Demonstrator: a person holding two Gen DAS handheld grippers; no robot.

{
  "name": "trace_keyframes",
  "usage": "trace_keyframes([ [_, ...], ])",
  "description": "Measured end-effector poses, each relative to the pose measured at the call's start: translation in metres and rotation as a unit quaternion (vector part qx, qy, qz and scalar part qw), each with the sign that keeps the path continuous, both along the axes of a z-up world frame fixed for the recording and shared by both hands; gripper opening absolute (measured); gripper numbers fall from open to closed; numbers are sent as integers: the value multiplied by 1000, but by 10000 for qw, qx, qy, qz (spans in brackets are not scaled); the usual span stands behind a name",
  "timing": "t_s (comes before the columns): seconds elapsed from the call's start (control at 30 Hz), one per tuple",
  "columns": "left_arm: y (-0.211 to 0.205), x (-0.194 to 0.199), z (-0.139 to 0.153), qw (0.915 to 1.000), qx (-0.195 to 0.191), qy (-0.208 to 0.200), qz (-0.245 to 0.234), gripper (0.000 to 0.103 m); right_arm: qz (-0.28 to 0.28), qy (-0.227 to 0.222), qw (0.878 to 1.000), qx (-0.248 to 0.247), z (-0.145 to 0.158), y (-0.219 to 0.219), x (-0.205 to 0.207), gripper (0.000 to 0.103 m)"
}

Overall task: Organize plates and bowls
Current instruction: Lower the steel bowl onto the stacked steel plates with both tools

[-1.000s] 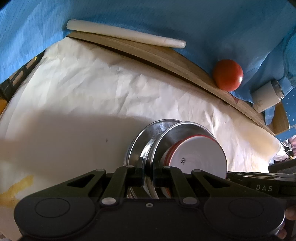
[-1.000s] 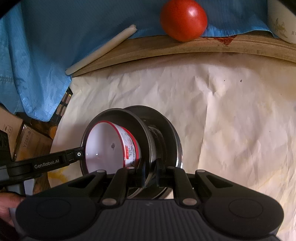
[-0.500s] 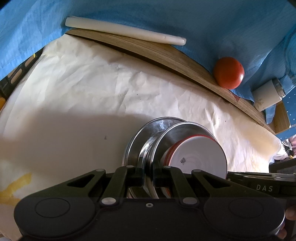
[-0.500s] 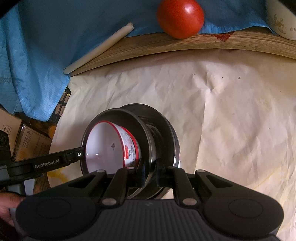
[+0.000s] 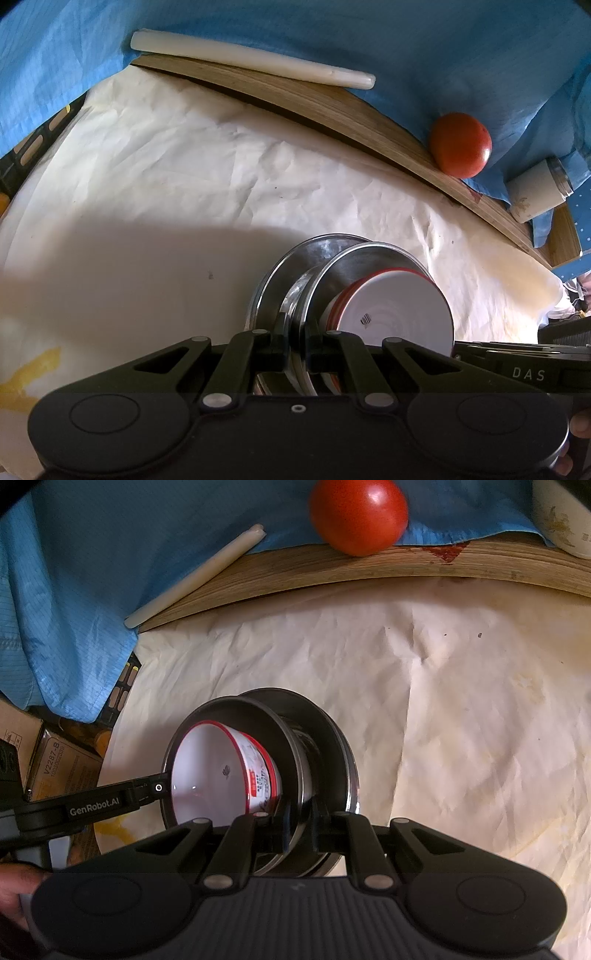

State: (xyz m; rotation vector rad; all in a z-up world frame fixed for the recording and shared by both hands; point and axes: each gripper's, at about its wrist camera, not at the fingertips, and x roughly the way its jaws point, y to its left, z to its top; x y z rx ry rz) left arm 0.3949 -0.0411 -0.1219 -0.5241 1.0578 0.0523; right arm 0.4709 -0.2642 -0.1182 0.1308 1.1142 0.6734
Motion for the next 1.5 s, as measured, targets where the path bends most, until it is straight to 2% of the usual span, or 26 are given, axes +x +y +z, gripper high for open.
trace_keyframes([
  [1.5, 1, 2, -4, 9998, -79, 144, 80, 6, -42, 21, 10000, -77, -3, 7, -1, 14],
])
